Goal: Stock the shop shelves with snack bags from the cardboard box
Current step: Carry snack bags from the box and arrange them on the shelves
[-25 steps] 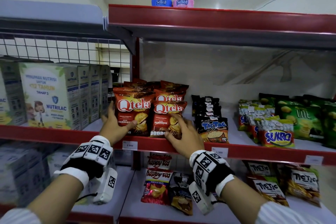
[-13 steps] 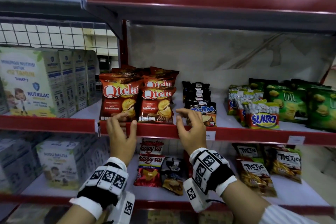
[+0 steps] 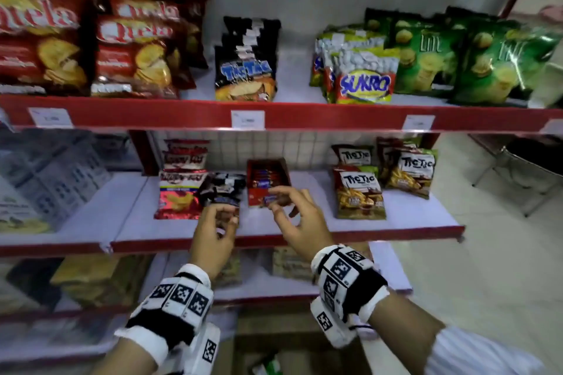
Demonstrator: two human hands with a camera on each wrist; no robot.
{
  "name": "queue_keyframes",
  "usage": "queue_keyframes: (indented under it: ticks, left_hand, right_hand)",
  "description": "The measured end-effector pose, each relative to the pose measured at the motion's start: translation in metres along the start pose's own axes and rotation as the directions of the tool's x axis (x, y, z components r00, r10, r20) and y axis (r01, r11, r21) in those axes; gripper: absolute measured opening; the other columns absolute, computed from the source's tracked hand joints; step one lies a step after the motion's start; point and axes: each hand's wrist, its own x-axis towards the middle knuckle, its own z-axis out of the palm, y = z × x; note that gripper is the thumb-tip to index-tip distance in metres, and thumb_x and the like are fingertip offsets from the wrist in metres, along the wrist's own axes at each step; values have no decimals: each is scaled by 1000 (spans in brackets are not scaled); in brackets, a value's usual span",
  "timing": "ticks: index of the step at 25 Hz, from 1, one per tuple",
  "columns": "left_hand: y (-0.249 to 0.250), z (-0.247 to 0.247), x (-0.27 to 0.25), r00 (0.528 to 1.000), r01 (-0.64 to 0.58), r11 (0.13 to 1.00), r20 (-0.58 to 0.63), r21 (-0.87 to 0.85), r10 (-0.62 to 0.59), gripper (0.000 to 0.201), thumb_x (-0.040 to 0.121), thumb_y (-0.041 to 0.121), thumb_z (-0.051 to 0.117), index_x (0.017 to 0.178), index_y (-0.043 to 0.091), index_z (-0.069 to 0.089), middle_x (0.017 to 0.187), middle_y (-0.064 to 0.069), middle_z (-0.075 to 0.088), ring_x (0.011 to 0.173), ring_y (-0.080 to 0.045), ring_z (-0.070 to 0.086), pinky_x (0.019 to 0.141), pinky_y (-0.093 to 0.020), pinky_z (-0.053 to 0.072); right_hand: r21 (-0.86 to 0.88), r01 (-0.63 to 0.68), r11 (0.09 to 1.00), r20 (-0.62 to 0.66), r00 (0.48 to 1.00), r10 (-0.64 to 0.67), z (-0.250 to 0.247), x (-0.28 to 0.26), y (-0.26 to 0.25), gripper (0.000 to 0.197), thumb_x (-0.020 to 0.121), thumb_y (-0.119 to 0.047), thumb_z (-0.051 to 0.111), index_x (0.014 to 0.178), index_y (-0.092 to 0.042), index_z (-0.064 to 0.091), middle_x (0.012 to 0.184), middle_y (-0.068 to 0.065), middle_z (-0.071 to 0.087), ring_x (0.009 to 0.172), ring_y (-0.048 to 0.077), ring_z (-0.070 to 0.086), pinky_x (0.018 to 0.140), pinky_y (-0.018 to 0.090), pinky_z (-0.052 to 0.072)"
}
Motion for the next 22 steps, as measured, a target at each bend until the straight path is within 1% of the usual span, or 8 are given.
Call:
queue_keyframes:
  ticks: [3,6,7,8,10,15,19,22]
  left_hand:
    - [-24,48,-31,993,109,994,39,6,-110,16,90,-3,55,102,7,56,107,-18,59,90,-26,58,77,-28,42]
    - [-47,96,-63,965,217,971,128,103,-229,18,91,0,54,108,5,57,109,-18,58,91,-30,58,73,-31,43]
    - [-85,148,-105,913,342,922,166,181,-372,19,91,3,54,110,5,57,112,-17,57,89,-27,56,72,-30,43]
    - [-83,153,-101,902,383,910,146,160,-406,19,92,5,55,110,5,57,116,-16,56,88,-23,55,72,-29,43]
    - [-89,161,-104,893,391,903,164,177,-419,18,93,7,55,110,5,57,119,-15,53,84,-19,54,74,-29,45]
    - [-120,187,-104,884,368,902,215,224,-415,17,91,3,56,108,7,58,118,-17,48,80,-19,55,85,-25,43]
    - [-132,188,-101,884,388,892,182,230,-431,18,89,1,56,107,4,59,117,-19,54,86,-23,56,83,-27,45]
    - [-189,202,-116,843,461,854,184,241,-506,19,89,1,57,107,5,57,116,-18,57,83,-19,54,80,-27,42]
  right_hand:
    - [-19,-77,997,115,990,79,-16,-39,44,32,89,-16,57,118,-29,58,100,-1,56,89,9,58,83,29,51]
    - [-127,-193,973,244,945,219,-27,-78,96,34,90,-17,55,124,-24,56,117,5,57,113,24,53,94,38,47]
    - [-177,-300,937,320,883,343,-24,-119,155,34,90,-17,55,123,-21,56,119,8,57,116,26,51,94,38,46]
    - [-145,-332,932,305,881,361,-26,-119,159,31,90,-17,55,121,-18,57,116,10,57,112,27,51,92,38,46]
    - [-164,-334,928,296,881,369,-28,-128,170,24,90,-16,54,114,-17,58,104,6,59,100,23,54,85,40,48]
    - [-175,-401,899,291,851,436,-21,-138,210,27,90,-15,54,115,-26,58,95,-3,61,102,18,55,89,40,49]
    - [-216,-379,900,283,858,430,-21,-140,220,34,88,-11,56,119,-24,57,79,-26,52,100,21,54,81,35,47]
    - [-264,-401,877,329,817,472,17,-165,271,34,89,-8,56,121,-18,57,82,-19,58,102,24,54,90,39,46]
